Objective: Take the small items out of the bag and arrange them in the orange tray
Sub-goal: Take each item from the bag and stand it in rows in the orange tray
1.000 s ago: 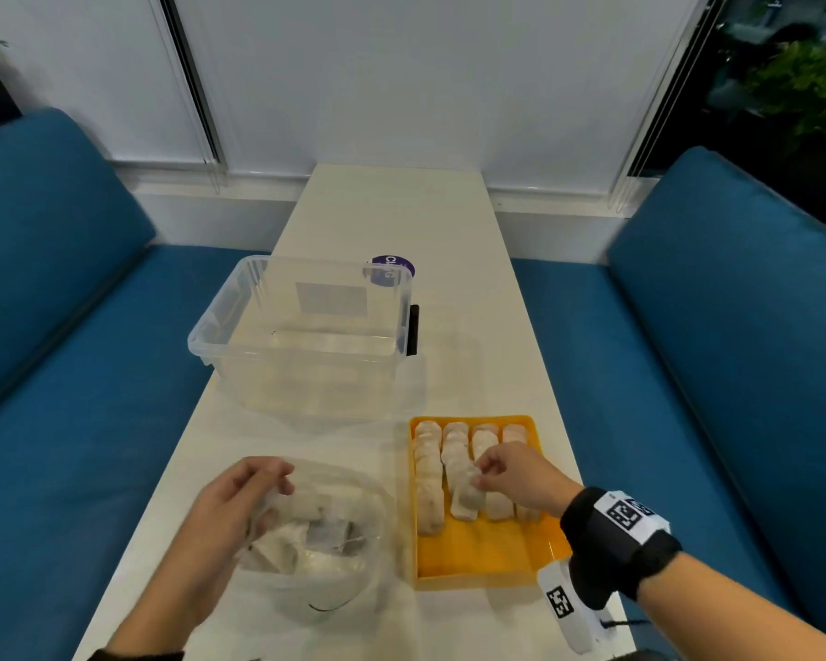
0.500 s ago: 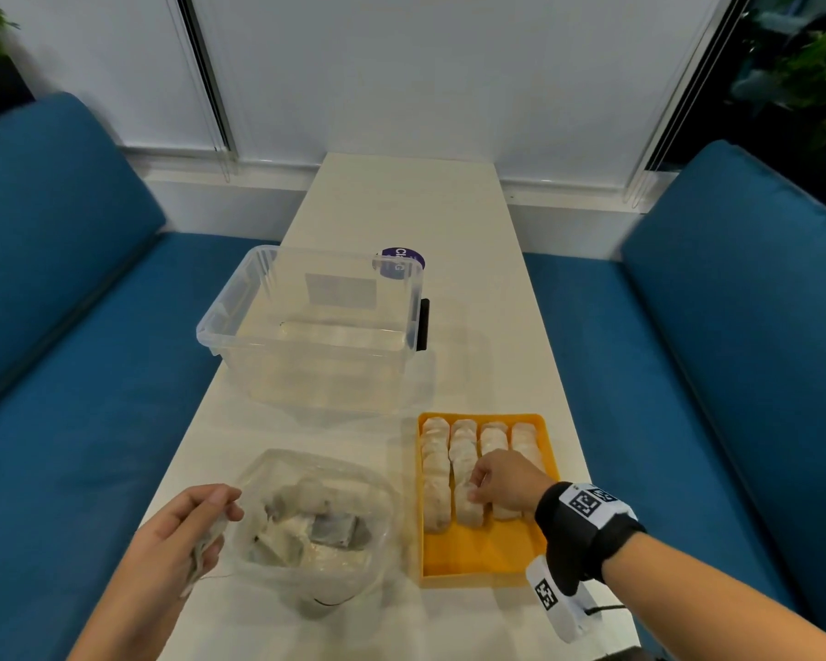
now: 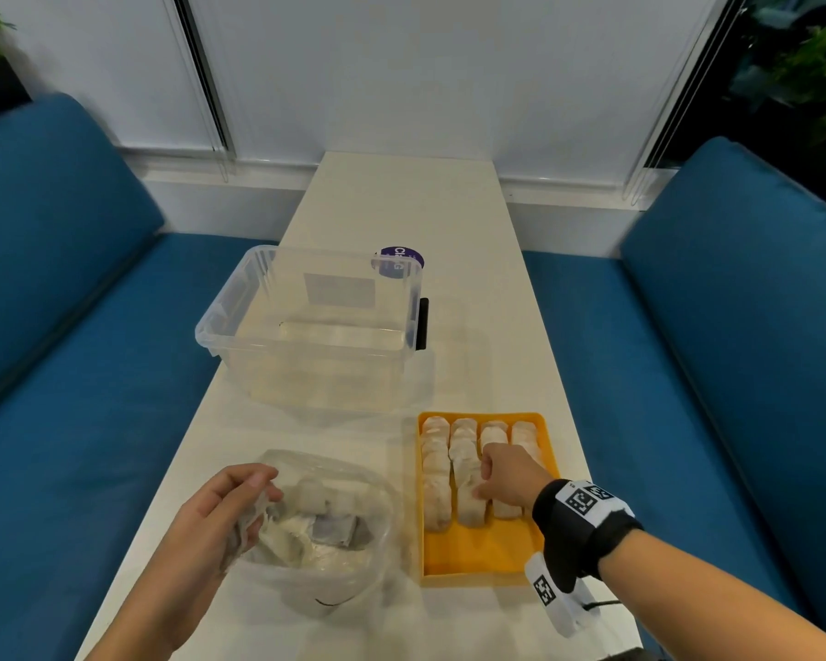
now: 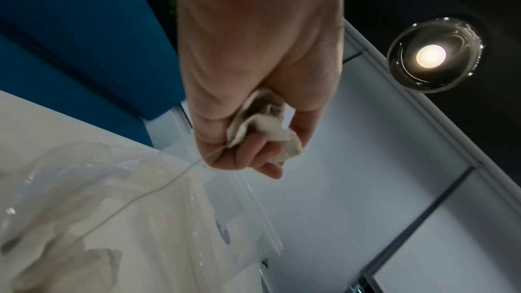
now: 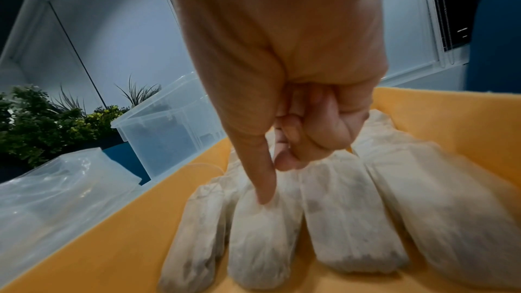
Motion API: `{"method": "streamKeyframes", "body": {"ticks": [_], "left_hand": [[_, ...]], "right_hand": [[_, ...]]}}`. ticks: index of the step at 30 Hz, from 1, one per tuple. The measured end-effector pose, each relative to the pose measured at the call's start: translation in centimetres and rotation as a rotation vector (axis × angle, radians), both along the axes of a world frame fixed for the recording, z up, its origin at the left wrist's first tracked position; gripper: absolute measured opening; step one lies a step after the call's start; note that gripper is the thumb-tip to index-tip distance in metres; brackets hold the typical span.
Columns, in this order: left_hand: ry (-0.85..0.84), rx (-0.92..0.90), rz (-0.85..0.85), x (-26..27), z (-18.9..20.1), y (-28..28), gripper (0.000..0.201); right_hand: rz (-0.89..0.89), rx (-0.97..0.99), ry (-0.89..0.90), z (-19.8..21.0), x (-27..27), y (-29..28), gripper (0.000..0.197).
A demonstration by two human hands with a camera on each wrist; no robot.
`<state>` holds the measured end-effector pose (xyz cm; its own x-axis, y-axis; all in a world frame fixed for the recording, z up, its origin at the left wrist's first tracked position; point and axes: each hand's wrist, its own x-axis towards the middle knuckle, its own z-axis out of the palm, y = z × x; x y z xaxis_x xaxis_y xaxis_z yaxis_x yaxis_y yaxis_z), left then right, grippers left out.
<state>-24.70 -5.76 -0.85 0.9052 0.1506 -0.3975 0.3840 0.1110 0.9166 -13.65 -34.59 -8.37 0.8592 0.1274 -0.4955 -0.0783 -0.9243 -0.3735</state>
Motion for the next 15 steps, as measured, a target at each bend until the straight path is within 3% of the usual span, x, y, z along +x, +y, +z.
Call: {"method": "streamKeyframes", "body": {"ticks": [2, 5, 7, 10, 12, 15], "left_hand": [[0.002, -0.037, -0.050, 0.3, 0.1, -0.4, 0.019], [0.013, -0.107, -0.129, 0.6, 0.4, -1.1, 0.034], [0.005, -0.072, -0.176, 0.9, 0.5, -2.0, 0.038], [-0.034, -0.028, -0.240, 1.2, 0.7, -3.5, 0.023], [-0.055, -0.013, -0.284, 1.4, 0.6, -4.3, 0.022], [-0.085, -0.014, -0.353, 1.6, 0.8, -5.1, 0.037]], "right_hand": [[-0.009, 0.011, -0.003, 0.0, -0.1, -0.1, 0.028], [-0.048, 0.066, -0.017, 0.4, -0.2, -0.5, 0.014], [-0.079, 0.135, -0.047, 1.1, -0.3, -0.7, 0.013], [-0.067, 0.223, -0.125, 3.2, -1.0, -0.4, 0.009], [-0.038, 0.337, -0.149, 4.9, -1.8, 0.2, 0.011], [0.032, 0.547, -0.096, 7.4, -3.3, 1.3, 0.021]]}}
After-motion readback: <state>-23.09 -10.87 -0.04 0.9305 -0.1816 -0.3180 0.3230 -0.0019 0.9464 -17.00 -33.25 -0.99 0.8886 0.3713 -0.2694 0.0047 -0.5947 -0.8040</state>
